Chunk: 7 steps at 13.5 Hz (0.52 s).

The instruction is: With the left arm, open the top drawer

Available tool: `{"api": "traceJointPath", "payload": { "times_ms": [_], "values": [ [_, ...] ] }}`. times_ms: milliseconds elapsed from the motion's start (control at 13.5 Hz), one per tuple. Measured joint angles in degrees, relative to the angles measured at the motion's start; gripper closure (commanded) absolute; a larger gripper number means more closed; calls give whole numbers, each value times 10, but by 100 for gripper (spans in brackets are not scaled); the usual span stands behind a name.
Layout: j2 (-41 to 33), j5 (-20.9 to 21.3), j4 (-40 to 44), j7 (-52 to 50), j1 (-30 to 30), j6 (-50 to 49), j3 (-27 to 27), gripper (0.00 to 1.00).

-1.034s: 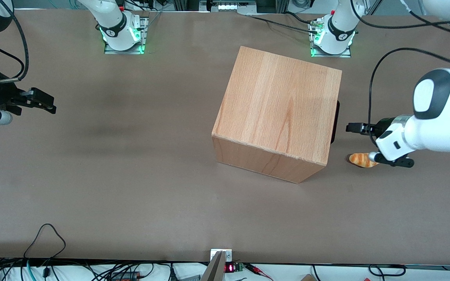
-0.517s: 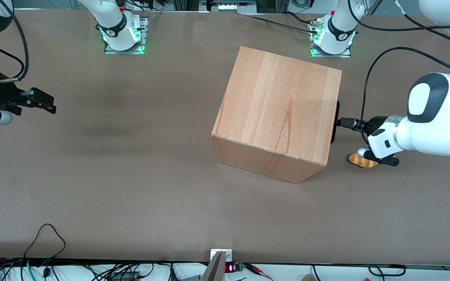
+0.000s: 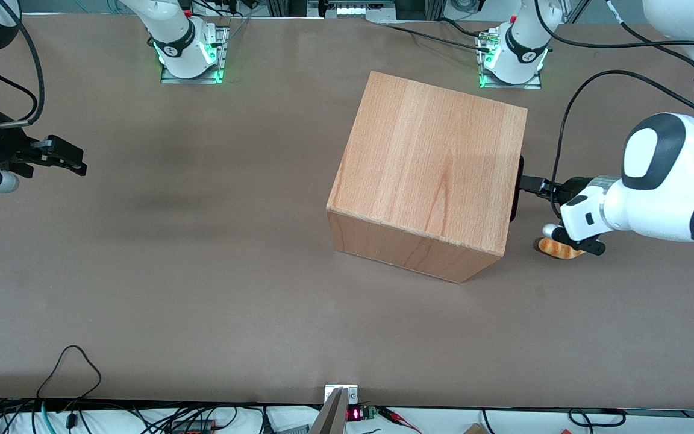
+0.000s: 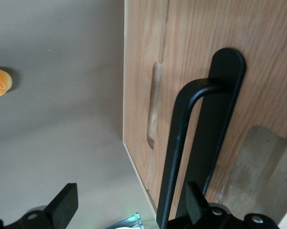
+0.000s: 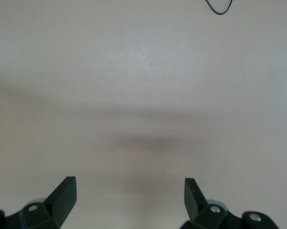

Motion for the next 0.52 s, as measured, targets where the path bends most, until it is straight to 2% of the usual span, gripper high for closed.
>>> {"api": "traceJointPath", "payload": {
  "times_ms": [517],
  "values": [
    [20,0,0,10,-4,0,-1,0]
  ]
}}
